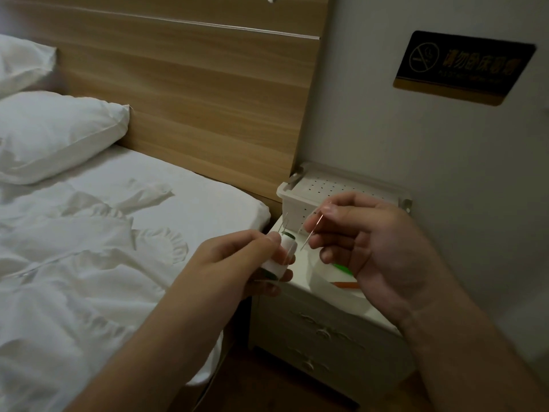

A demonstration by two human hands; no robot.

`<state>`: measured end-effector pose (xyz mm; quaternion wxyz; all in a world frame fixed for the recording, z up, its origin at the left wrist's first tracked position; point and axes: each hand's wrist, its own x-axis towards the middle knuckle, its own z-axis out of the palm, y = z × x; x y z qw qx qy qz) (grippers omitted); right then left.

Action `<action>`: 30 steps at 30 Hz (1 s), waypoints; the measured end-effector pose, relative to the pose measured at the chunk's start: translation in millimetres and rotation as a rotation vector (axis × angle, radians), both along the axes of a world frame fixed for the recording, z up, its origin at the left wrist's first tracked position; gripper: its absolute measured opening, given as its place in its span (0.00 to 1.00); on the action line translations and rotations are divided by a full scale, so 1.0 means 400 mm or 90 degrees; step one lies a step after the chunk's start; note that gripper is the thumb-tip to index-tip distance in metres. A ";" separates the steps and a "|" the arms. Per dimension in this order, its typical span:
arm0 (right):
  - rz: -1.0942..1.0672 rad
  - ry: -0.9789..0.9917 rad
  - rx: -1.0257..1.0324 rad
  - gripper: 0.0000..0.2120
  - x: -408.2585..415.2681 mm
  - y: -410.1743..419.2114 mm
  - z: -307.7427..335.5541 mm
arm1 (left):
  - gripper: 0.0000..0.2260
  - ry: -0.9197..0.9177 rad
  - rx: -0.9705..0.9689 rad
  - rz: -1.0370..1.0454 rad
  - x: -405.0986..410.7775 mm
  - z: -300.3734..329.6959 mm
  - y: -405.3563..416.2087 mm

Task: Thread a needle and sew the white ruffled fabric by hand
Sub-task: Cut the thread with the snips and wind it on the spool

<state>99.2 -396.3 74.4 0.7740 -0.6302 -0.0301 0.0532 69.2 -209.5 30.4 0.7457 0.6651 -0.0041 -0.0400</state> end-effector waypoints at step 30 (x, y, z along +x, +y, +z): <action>-0.084 -0.049 -0.006 0.03 0.006 0.018 -0.038 | 0.09 -0.027 0.078 0.053 -0.012 0.010 -0.019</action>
